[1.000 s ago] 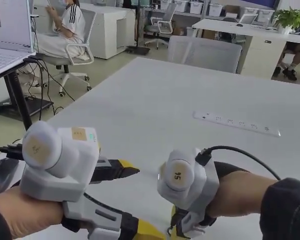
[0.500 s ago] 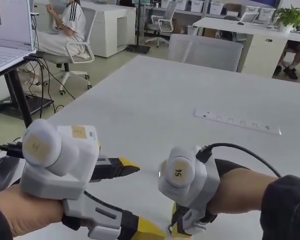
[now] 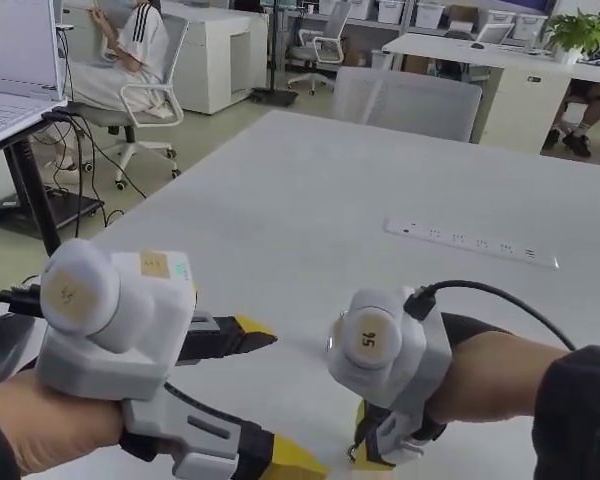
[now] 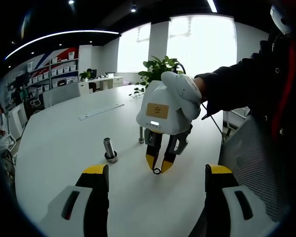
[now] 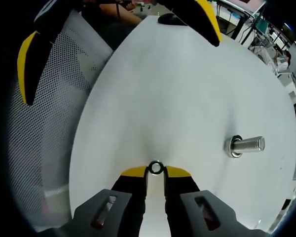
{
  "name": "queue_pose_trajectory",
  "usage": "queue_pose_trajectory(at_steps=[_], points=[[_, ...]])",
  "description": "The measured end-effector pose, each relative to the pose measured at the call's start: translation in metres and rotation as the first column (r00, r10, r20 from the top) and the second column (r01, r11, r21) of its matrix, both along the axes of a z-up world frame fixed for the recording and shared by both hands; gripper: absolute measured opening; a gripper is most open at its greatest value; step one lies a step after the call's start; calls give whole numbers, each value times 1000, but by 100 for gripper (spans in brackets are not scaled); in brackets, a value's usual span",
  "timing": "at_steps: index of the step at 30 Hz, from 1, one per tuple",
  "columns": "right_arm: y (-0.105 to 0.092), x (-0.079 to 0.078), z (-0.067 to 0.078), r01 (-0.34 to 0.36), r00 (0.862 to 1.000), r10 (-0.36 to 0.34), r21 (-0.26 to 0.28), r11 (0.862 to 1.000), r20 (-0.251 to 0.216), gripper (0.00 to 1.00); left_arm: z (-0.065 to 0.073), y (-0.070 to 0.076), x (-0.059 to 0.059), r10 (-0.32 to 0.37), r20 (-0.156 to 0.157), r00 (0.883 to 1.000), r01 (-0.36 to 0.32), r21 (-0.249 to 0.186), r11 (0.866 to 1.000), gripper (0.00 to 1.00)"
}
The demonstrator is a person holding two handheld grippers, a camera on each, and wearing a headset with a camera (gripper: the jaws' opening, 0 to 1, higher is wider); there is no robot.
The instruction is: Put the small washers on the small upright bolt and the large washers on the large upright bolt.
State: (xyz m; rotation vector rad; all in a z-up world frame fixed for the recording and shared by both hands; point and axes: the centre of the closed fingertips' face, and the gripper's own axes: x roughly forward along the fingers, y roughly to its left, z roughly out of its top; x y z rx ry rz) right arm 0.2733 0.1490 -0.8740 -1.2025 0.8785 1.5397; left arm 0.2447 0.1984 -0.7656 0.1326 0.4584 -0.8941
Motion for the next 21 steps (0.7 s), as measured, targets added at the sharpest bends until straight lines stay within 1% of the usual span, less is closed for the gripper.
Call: queue_pose_trajectory(at_steps=[14,21], points=[[-27,15,11,79,997,-79,2,997,4,14,0,-3,2,-14,-2,1000,14,5,1000,80],[-38,19,14,109,994,-109,3,994,9,14,1,-5,3,-20,-2,1000,20,5,1000,80]])
